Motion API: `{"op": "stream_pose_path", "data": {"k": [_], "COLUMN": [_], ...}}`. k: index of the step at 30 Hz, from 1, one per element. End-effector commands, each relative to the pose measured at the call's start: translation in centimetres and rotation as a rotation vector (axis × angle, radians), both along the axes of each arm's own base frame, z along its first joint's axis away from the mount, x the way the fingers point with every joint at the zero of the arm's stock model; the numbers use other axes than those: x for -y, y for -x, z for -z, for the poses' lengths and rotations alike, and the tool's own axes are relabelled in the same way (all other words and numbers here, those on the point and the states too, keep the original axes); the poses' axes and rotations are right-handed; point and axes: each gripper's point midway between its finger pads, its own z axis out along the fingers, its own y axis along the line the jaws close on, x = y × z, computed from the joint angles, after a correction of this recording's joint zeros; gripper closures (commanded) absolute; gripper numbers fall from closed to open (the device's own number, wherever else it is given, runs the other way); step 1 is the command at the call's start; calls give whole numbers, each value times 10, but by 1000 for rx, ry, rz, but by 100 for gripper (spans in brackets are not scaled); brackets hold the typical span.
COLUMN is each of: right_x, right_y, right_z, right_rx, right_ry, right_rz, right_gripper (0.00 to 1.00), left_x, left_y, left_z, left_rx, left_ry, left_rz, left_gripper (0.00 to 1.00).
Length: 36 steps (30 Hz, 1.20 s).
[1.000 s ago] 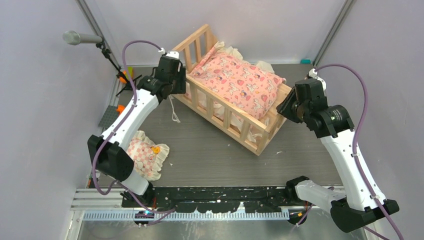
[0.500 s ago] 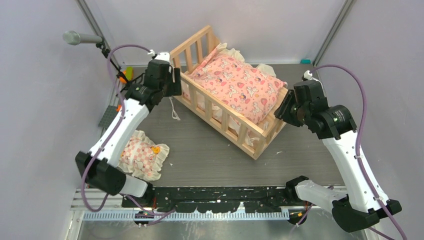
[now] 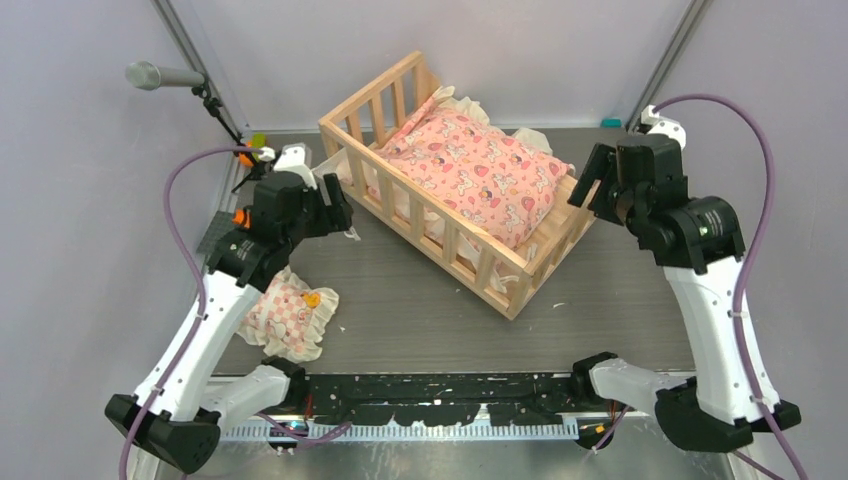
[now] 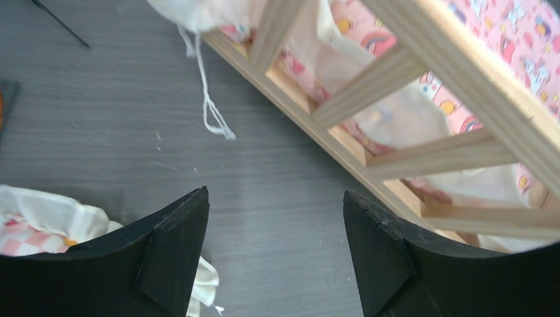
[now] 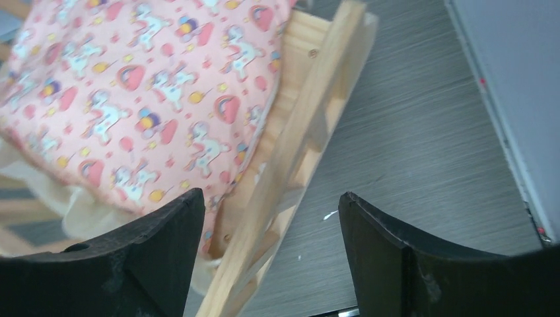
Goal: Set up the pet bed
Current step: Adjust the bed frame at the center of the board.
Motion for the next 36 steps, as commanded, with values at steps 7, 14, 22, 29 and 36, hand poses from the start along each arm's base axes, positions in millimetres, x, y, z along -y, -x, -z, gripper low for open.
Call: {"op": "stream_pose_path", "data": {"k": [7,14,22,29,36], "right_x": [53,55,34,-7,-50], "right_y": [-63,-77,-49,-19,2], "right_z": [23,50,57,48,52], "right_rx": [-108,-164,-152,-123,-147], "right_ry": [-34,-94,-174,-235,-263], "right_rz": [133,136,72,-70,-206], "right_gripper": [20,37,82,93,79], "left_x": [61,71,78,76,77], "left_y": [7,-25,-77,-107,-125], "left_z": [20,32,32,20,14], "left_rx": [-10,-11,-49,-40,-44], "left_ry": [64,2,-118,-100,-133], "left_rz": [121,98,94,90,100], "left_gripper": [25,25,25,26,26]}}
